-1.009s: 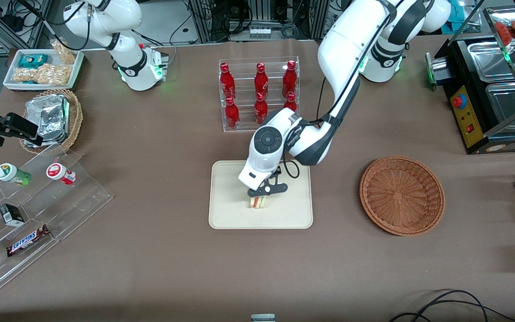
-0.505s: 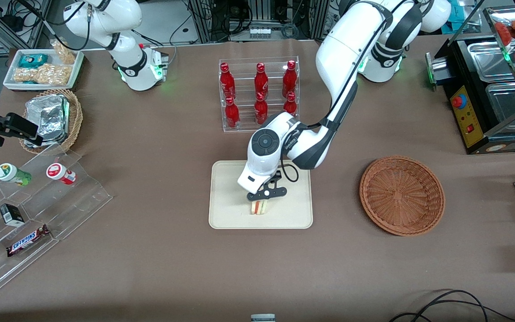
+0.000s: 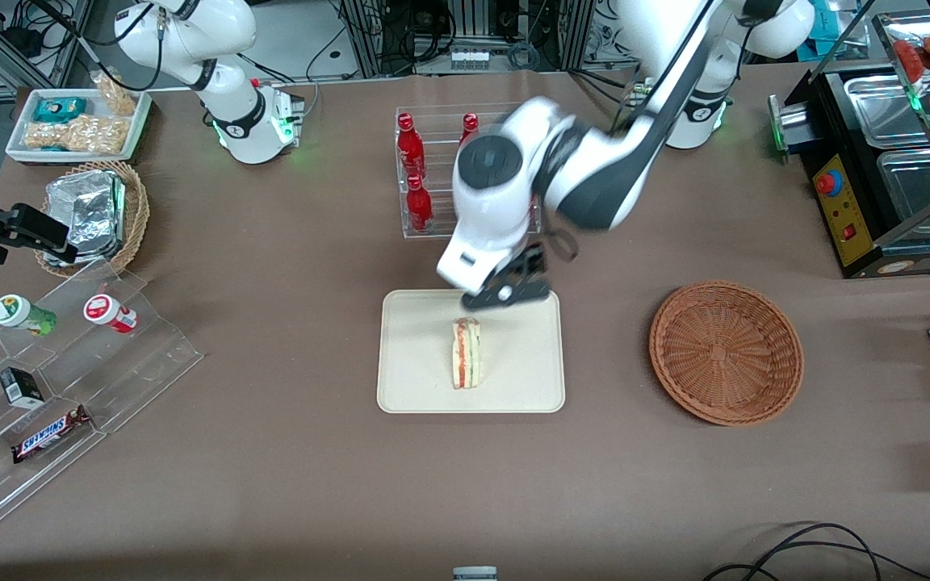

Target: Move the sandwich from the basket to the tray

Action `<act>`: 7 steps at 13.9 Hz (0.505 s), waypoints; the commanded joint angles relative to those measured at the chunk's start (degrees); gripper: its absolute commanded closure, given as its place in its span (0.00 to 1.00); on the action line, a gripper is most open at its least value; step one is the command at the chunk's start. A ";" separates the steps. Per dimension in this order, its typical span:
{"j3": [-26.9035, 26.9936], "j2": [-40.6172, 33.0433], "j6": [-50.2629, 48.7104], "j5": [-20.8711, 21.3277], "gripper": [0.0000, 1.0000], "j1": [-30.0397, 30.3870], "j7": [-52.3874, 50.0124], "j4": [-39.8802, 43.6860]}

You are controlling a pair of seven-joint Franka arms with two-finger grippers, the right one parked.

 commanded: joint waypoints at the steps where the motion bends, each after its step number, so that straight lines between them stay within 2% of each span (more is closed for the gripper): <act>1: 1.57 -2.73 -4.26 2.30 0.00 1.03 -5.15 -3.58; 4: 2.38 -5.27 -6.03 2.21 0.00 5.76 -4.05 -5.59; 7: 2.38 -10.71 -6.04 1.95 0.00 11.38 3.85 -12.09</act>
